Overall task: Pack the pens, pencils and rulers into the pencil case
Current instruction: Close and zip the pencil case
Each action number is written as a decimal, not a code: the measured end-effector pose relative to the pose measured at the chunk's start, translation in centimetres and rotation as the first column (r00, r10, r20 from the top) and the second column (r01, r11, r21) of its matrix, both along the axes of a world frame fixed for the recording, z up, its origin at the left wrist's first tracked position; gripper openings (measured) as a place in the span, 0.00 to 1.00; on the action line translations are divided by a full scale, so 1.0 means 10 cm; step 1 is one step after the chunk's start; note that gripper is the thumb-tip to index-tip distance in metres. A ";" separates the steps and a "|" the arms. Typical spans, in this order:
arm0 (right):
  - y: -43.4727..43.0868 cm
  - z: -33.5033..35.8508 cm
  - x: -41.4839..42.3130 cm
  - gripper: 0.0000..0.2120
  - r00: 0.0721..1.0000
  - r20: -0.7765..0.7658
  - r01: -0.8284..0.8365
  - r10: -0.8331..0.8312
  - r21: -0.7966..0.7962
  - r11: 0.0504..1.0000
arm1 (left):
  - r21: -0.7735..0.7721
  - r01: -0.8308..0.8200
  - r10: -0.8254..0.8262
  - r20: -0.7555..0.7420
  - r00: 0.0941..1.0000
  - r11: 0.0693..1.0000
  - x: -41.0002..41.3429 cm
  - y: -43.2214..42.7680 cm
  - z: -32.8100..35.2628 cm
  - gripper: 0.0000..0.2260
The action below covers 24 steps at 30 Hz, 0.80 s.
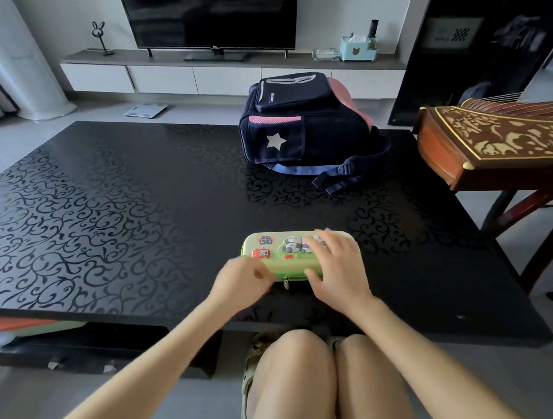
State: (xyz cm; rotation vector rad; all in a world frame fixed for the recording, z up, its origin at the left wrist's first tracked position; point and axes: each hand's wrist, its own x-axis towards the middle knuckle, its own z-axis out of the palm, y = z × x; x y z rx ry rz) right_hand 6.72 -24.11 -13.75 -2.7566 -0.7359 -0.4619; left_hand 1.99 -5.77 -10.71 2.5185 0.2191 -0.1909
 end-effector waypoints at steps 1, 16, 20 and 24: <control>0.04 -0.03 -0.10 0.15 0.991 0.114 0.053 -0.067 0.119 0.991 | 0.177 0.017 -0.042 0.140 0.989 0.984 0.02 0.09 0.08 0.08; 0.21 -0.23 -0.28 0.18 0.958 -0.244 0.153 -0.149 -0.004 0.988 | 0.524 0.414 -0.423 -0.111 0.899 0.744 0.62 0.11 -0.10 0.50; -0.55 -0.22 -0.10 0.15 0.940 -0.201 0.242 -0.275 -0.174 0.955 | 0.554 0.451 -0.477 -0.108 0.872 0.699 0.63 0.15 -0.12 0.49; -0.97 -0.14 0.16 0.23 0.931 -0.199 0.256 -0.306 -0.244 0.935 | 0.576 0.474 -0.519 -0.098 0.849 0.666 0.65 0.14 -0.13 0.48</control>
